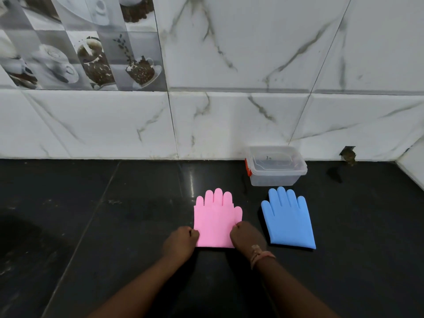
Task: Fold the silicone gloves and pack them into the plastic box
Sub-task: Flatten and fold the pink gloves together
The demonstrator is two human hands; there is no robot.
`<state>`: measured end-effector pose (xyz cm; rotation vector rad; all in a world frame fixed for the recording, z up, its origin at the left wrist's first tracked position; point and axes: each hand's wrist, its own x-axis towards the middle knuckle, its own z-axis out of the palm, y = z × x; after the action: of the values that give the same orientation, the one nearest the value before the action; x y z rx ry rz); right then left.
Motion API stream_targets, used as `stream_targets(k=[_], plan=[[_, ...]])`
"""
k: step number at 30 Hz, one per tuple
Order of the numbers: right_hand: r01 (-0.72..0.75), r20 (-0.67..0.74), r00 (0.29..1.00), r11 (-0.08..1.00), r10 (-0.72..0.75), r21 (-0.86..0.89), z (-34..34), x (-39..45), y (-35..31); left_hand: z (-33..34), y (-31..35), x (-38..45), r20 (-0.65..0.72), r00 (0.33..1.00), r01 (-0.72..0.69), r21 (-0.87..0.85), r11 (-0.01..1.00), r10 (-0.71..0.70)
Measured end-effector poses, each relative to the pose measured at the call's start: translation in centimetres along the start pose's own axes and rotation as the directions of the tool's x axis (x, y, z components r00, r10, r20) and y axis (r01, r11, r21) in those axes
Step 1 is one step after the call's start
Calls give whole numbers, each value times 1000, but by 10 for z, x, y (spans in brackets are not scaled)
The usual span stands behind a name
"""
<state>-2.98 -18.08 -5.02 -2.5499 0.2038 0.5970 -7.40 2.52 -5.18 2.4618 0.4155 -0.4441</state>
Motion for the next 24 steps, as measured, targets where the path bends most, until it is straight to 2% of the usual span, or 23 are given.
stream_targets(k=[4, 8, 12, 15, 21, 24], plan=[[85, -168, 981, 991, -101, -100, 10, -10, 8, 13, 15, -3, -85, 996, -33, 101, 994, 42], [188, -163, 967, 981, -195, -55, 9, -8, 20, 17, 16, -10, -135, 987, -60, 194, 979, 88], [134, -177, 975, 991, -132, -1, 6, 3, 18, 20, 20, -10, -108, 988, -74, 309, 948, 113], [72, -224, 971, 997, -79, -38, 9, 9, 13, 20, 25, -10, -95, 989, -72, 360, 930, 113], [6, -242, 970, 999, -14, -35, 13, 14, 8, 21, 32, -10, -120, 988, -45, 403, 914, 101], [-45, -238, 970, 999, 49, 23, 17, 15, 6, 22, 32, -10, -157, 982, -43, 341, 939, 102]])
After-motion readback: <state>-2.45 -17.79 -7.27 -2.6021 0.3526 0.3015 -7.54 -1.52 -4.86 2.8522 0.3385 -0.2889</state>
